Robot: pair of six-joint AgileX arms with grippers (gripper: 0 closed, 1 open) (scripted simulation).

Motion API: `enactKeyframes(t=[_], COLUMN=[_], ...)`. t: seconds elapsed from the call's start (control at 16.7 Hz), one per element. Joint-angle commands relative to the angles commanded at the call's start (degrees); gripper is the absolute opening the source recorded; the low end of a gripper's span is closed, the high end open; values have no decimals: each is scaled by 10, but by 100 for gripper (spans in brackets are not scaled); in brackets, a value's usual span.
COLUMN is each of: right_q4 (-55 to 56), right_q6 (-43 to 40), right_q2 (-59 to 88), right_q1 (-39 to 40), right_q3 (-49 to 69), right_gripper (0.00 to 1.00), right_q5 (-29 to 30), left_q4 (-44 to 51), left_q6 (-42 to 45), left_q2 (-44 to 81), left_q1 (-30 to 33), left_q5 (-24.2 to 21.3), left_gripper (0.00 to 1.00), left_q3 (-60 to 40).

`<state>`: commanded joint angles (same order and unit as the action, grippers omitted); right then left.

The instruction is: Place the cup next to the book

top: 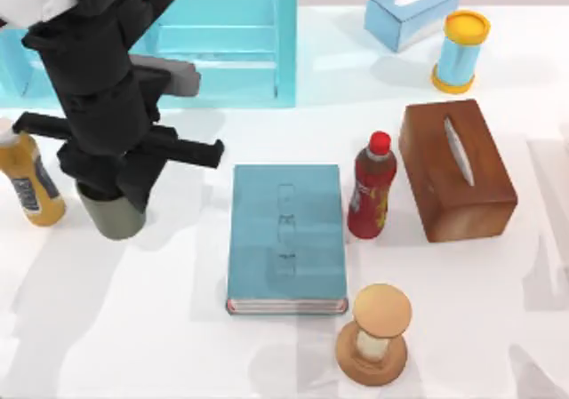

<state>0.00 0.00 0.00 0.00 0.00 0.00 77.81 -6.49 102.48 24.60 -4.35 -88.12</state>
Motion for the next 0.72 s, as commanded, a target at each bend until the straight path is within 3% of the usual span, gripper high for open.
enactKeyframes(t=[0.18,0.36,0.72], right_q4=[0,0,0], right_q6=[0,0,0], right_q2=[0,0,0], right_q1=[0,0,0], right_q3=[0,0,0], right_gripper=[100,100,100], right_q5=[0,0,0], left_q4=[-16,-31,-36], left_q6=[-138,-221,-249], left_q2=[18,30,35], left_q1=[45,72,82], left_q5=[13,25,29], left_gripper=[0,0,0], left_q3=[-19,-30,-34])
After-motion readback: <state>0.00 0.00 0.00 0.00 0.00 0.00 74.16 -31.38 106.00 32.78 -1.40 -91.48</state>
